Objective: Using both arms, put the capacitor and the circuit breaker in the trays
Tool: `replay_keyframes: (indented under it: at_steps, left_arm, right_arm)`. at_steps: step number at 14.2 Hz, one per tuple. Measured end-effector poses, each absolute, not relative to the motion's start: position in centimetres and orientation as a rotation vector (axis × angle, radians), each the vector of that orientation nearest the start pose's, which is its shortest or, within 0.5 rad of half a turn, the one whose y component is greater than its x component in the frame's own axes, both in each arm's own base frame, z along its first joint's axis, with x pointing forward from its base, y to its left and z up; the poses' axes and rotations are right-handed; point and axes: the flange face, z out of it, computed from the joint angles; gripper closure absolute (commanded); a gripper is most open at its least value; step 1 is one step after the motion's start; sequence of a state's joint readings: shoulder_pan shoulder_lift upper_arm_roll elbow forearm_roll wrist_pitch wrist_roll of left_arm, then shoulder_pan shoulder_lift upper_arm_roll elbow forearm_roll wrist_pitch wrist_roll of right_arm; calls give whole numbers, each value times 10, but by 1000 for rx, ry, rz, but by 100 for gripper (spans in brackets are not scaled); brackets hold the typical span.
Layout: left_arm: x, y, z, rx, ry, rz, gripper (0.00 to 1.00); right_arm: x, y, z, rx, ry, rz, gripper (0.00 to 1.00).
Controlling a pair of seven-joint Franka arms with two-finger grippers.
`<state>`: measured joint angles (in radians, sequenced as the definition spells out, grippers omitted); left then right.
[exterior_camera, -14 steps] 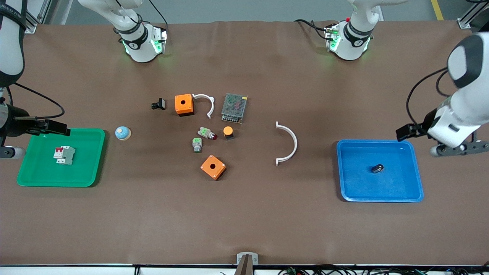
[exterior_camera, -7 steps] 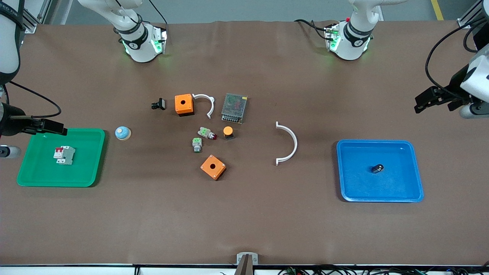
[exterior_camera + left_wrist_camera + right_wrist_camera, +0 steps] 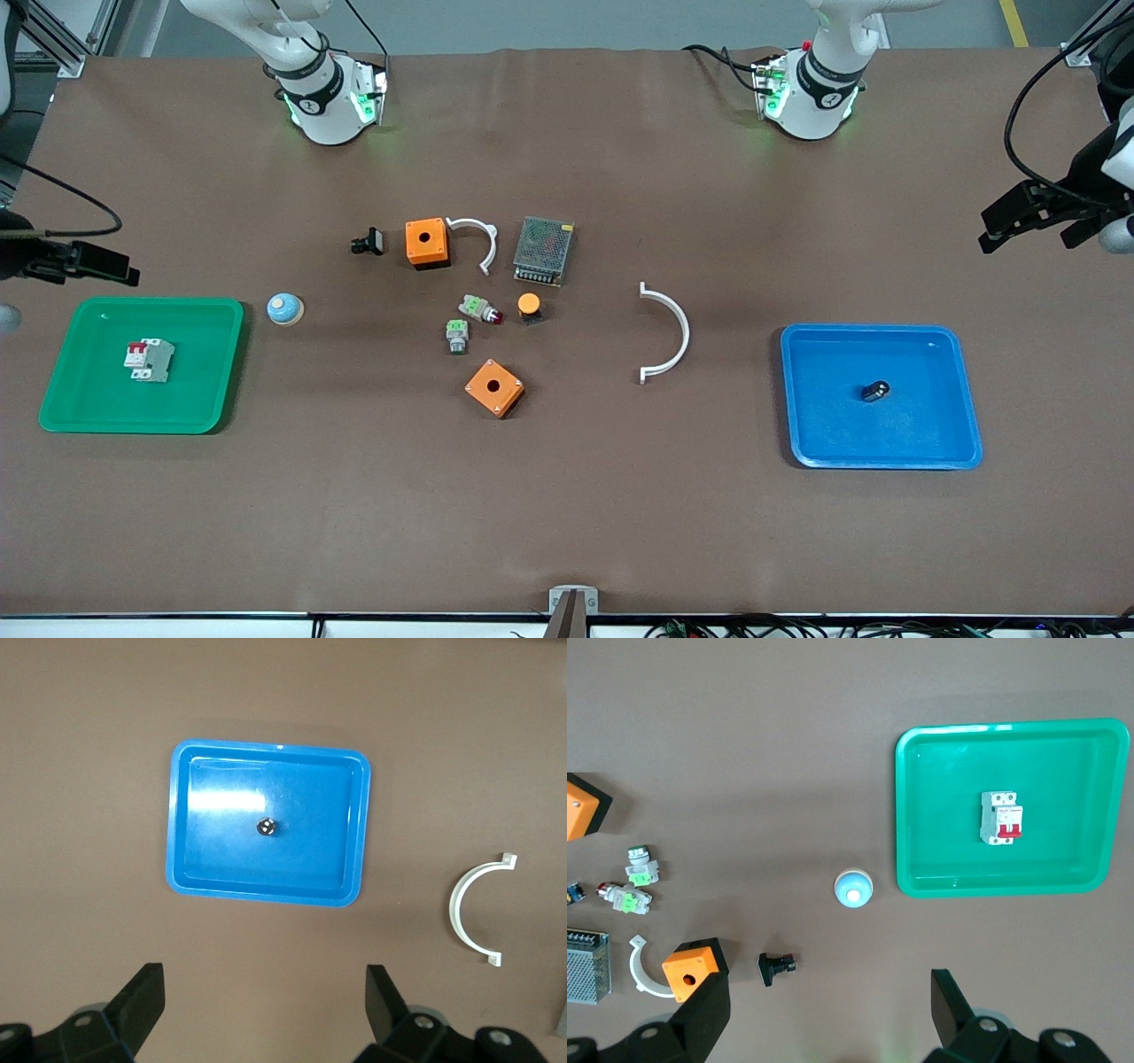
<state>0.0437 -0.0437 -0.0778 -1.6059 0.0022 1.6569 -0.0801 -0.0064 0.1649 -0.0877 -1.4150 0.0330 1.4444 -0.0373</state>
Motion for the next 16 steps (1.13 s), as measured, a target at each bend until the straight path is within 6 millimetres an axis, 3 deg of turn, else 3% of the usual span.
replay_keyframes:
  at_steps: [3, 7, 11, 16]
  left_arm:
    - [546, -21, 657, -3146, -71, -160, 0]
    - [545, -20, 666, -3146, -72, -181, 0]
    - [548, -19, 661, -3147, -75, -167, 0]
    - [554, -16, 661, -3148, -83, -170, 0]
  right_arm:
    - [566, -46, 610, -3103, 81, 174, 0]
    - [549, -45, 624, -3101, 74, 139, 0]
    - [540, -45, 638, -3102, 40, 102, 0]
    - [540, -46, 637, -3118, 18, 92, 0]
